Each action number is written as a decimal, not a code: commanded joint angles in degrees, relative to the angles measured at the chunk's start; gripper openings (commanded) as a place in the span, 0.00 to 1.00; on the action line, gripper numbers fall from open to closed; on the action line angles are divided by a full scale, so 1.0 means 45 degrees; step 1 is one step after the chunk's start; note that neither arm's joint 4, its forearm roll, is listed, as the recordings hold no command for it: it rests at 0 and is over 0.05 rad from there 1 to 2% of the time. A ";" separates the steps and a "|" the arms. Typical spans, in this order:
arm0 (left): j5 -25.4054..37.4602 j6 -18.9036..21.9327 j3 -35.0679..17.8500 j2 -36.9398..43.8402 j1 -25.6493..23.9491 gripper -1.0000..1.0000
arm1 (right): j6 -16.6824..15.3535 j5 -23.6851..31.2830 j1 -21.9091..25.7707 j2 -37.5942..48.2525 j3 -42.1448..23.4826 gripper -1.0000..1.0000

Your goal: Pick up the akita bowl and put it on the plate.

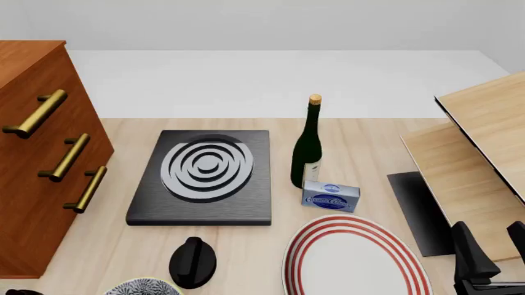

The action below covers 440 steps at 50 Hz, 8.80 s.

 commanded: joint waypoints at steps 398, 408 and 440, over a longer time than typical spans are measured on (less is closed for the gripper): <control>-1.0635 -0.5168 -1.1597 2.0683 -0.9546 0.00 | -0.0002 -0.0001 0.0001 -0.0002 0.0000 1.00; -1.0657 -0.4884 -1.1558 2.0490 -0.9535 1.00 | 0.0007 0.0001 0.0000 0.0005 0.0001 1.00; -0.8690 -0.2847 -1.2128 1.7701 -0.8356 1.00 | 0.0005 0.0003 -0.0001 0.0008 0.0001 1.00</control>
